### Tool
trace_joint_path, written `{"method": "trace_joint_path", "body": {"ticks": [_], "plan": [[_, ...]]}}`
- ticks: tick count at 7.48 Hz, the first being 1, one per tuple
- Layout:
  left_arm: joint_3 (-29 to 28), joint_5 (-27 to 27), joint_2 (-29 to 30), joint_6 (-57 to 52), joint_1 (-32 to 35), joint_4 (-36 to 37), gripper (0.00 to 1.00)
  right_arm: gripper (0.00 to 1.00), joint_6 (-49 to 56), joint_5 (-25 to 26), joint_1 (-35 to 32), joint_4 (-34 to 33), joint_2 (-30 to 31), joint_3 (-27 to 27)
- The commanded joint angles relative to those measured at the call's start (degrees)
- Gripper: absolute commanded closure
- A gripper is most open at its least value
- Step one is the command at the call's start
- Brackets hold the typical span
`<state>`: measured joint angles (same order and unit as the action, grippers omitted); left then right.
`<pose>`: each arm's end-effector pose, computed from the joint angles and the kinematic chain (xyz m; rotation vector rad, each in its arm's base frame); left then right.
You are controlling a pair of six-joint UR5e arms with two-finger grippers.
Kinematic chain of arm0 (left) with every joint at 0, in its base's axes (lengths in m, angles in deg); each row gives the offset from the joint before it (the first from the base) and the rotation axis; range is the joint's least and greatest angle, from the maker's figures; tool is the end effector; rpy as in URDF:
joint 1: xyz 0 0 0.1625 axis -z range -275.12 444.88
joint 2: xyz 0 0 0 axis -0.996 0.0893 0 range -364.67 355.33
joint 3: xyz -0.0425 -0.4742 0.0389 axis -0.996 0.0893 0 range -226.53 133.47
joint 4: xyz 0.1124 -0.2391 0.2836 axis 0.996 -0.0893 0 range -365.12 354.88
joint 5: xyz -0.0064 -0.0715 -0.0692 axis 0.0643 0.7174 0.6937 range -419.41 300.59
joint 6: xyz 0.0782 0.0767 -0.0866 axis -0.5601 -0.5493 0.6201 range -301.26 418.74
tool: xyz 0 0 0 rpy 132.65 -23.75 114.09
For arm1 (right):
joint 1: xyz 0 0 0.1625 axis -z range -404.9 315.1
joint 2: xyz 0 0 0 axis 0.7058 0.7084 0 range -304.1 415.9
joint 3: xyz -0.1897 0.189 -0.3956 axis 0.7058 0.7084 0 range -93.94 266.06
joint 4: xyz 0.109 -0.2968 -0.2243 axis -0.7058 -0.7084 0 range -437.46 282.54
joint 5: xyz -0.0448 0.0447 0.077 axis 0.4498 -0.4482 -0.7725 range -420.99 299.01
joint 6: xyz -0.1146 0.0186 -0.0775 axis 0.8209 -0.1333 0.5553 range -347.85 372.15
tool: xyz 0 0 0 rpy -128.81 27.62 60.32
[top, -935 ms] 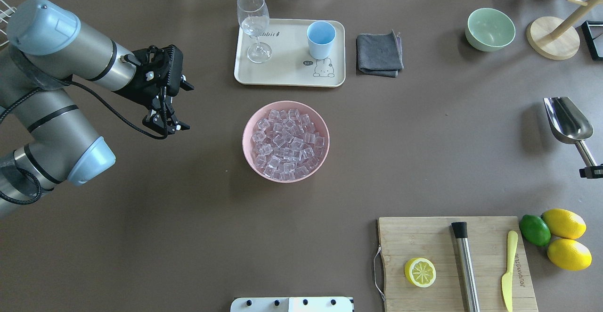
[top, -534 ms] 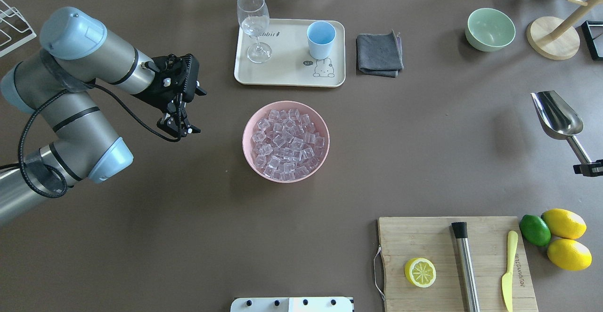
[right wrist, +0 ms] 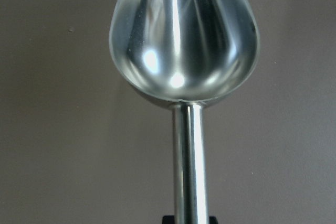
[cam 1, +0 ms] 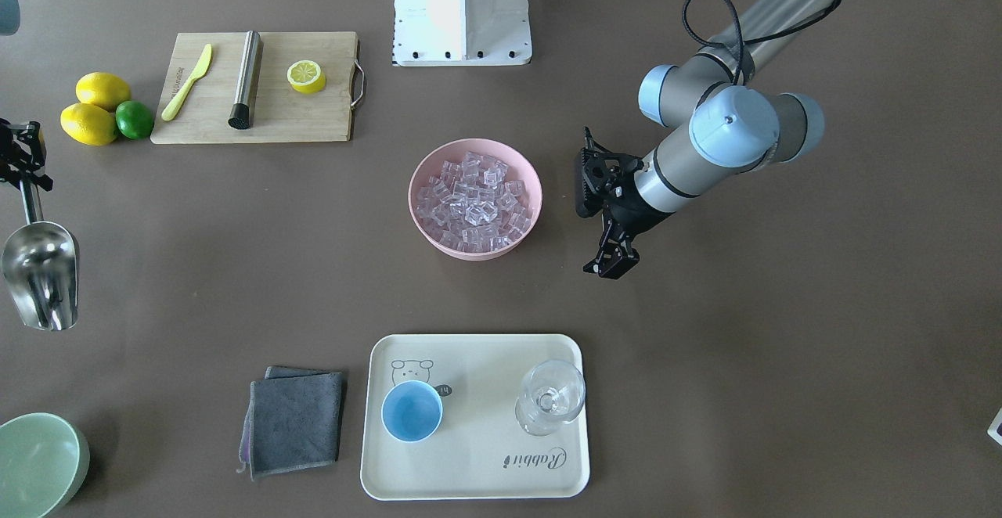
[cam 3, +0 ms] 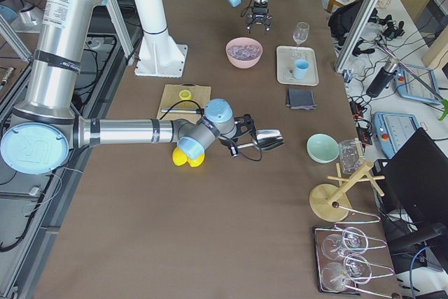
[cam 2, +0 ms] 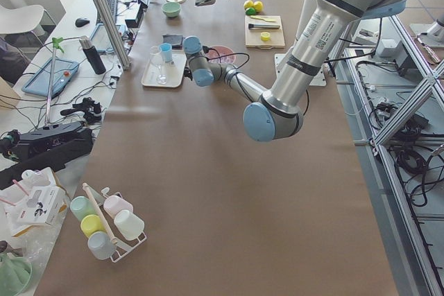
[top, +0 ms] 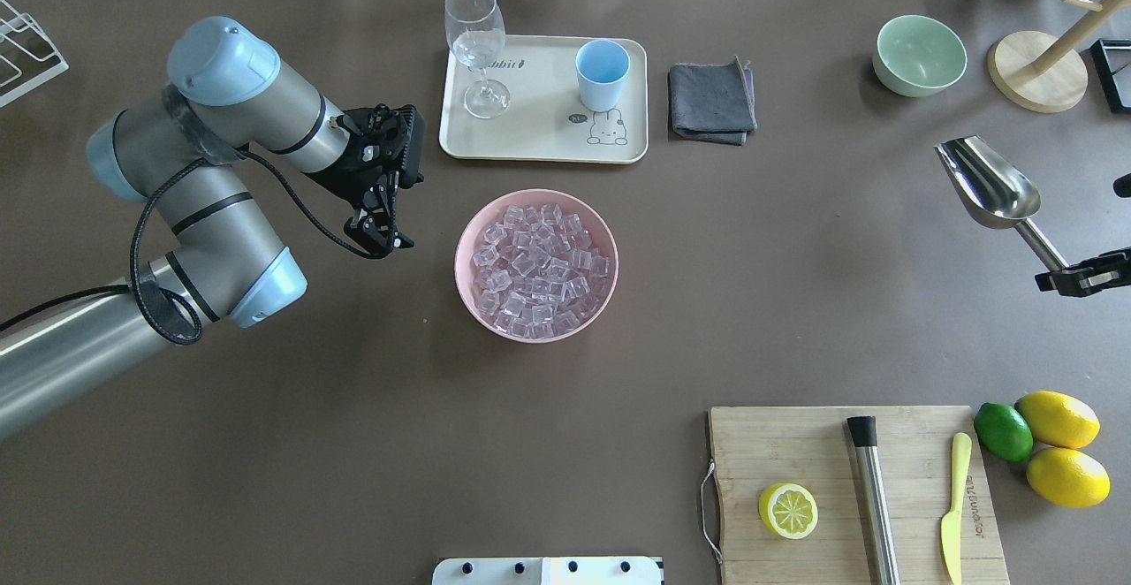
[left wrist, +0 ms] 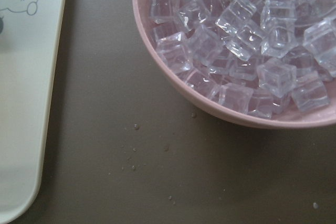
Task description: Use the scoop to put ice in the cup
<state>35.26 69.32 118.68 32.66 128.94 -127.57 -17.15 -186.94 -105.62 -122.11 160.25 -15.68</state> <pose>0.4980 -0.5460 0.3812 0.9312 0.8542 1.4411 -0.1485 -0.3698 0.6572 0.3364 -0.8738 -0.2335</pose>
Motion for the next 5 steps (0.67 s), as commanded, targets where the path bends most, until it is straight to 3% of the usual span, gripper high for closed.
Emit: {"method": "trace_joint_path", "body": {"ticks": [1,2,5], "plan": [[-1.46,-0.06,1.37,3.47,-2.04,-1.46,0.01,1.00,6.77,-2.63,-0.45,-6.92,-3.00,-4.67],[-1.64,-0.06,1.28,6.54,-2.83,-3.22,0.01,1.00,7.23,-2.99,-0.45,-7.37,-2.84,-6.00],[-2.25,-0.06,0.75,8.93,-3.37,-5.34,0.01,1.00,10.55,-2.82,-0.10,-27.36,-9.83,-14.61]]}}
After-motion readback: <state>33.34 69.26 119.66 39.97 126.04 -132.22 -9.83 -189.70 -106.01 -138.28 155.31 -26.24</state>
